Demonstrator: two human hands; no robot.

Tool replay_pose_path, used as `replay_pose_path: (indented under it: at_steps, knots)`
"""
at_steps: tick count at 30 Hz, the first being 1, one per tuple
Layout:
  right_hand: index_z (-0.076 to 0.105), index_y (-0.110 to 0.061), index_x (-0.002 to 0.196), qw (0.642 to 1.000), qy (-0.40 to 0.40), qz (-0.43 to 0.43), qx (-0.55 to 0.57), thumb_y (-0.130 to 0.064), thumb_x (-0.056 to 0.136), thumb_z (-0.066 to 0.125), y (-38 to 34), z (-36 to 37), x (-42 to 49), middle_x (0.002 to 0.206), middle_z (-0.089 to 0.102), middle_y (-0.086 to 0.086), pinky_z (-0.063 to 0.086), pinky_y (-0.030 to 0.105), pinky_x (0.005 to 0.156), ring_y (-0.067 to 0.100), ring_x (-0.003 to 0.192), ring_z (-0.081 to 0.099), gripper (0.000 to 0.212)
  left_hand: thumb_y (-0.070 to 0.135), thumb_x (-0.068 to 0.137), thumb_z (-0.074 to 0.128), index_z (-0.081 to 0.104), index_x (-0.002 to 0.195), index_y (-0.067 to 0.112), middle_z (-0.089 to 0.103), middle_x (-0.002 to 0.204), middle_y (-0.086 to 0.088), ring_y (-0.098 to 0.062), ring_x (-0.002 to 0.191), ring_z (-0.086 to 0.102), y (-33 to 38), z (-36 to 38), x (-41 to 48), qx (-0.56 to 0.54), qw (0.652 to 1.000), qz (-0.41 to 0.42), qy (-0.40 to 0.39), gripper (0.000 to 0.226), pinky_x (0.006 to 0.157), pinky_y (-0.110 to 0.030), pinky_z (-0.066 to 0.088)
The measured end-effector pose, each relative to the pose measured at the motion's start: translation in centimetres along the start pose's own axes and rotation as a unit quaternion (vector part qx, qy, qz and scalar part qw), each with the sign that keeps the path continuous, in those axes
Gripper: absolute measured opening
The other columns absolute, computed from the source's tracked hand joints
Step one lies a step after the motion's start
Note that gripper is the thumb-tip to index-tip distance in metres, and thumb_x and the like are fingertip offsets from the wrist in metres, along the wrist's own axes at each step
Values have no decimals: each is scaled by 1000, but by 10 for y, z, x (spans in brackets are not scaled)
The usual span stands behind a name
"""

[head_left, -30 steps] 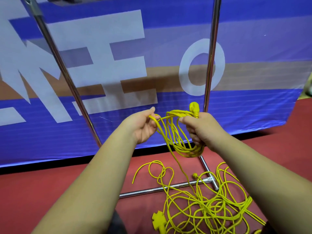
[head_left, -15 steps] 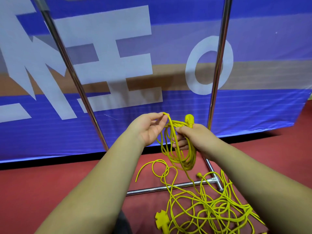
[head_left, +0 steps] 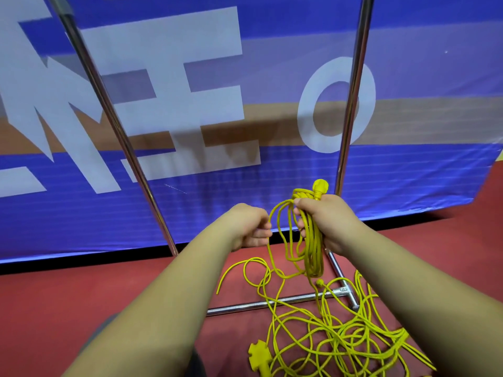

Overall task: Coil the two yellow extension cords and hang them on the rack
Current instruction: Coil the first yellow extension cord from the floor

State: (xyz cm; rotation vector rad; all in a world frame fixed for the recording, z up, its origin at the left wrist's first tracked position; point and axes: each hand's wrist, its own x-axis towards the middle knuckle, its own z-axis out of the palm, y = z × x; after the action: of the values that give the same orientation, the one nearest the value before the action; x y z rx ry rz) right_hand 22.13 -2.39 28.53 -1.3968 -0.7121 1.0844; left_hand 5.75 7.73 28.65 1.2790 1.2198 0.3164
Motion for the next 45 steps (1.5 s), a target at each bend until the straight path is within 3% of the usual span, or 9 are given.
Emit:
replay_pose_path:
  at_steps: [5, 9, 13, 20, 26, 35, 38, 41, 45]
  knots:
    - [65, -5, 85, 994, 54, 11, 94, -14, 104, 63, -8, -7, 8, 66, 61, 7, 51, 28, 47, 17, 50, 58, 21, 12, 100, 63, 65, 117, 6, 72, 104, -11, -22, 93, 72, -26, 33, -10, 233, 952, 27, -196, 18, 78, -35, 59]
    - [66, -7, 84, 989, 75, -4, 126, -12, 104, 62, -18, -14, 9, 68, 64, 5, 52, 26, 48, 15, 49, 58, 21, 9, 98, 66, 52, 149, 12, 64, 141, -2, -15, 115, 65, -52, 64, 2, 306, 920, 103, -224, 53, 85, -24, 49]
    - [67, -6, 89, 983, 108, -10, 151, -13, 103, 65, -24, -24, 14, 71, 69, 6, 54, 26, 49, 15, 51, 62, 15, 15, 90, 80, 56, 141, 12, 67, 128, -3, -16, 112, 65, -72, 89, 17, 263, 938, 147, -170, 57, 98, -27, 50]
    - [71, -7, 91, 967, 150, -15, 207, -15, 101, 69, -32, -39, 20, 73, 75, 5, 58, 26, 52, 15, 56, 71, 13, 12, 87, 83, 63, 90, 18, 60, 79, 0, -9, 67, 51, -82, 110, 29, 138, 965, 215, -51, 21, 63, -19, 44]
    - [72, -7, 93, 963, 159, -22, 219, -15, 102, 69, -35, -45, 19, 76, 76, 4, 58, 27, 53, 14, 58, 73, 12, 8, 90, 79, 66, 113, 5, 64, 88, -4, -2, 65, 56, -78, 108, 35, 95, 970, 198, -104, 26, 66, -16, 48]
    - [71, -7, 92, 957, 157, -40, 241, -13, 103, 67, -42, -53, 21, 72, 74, 4, 56, 25, 51, 13, 55, 69, 13, 13, 98, 71, 41, 151, 11, 48, 156, -4, -18, 121, 64, -104, 120, 42, 236, 932, 165, -219, 61, 76, -5, 46]
    - [70, -8, 89, 957, 143, -47, 248, -11, 102, 66, -42, -53, 23, 73, 73, 6, 54, 26, 50, 14, 56, 67, 14, 16, 91, 77, 43, 146, 13, 54, 149, -4, -19, 104, 67, -115, 128, 47, 238, 940, 151, -194, 65, 83, -25, 55]
    - [70, -8, 89, 957, 131, -48, 254, -10, 102, 66, -43, -53, 22, 74, 73, 6, 52, 25, 48, 14, 55, 65, 13, 15, 97, 72, 46, 145, 15, 57, 143, -6, -17, 88, 62, -119, 129, 48, 302, 917, 165, -202, 55, 72, -19, 51]
    - [67, -7, 88, 951, 108, -40, 286, -9, 101, 66, -46, -54, 20, 75, 71, 8, 47, 24, 45, 13, 53, 60, 13, 26, 98, 69, 53, 135, 21, 66, 132, -4, -27, 115, 65, -127, 127, 49, 384, 888, 161, -197, 41, 98, -36, 54]
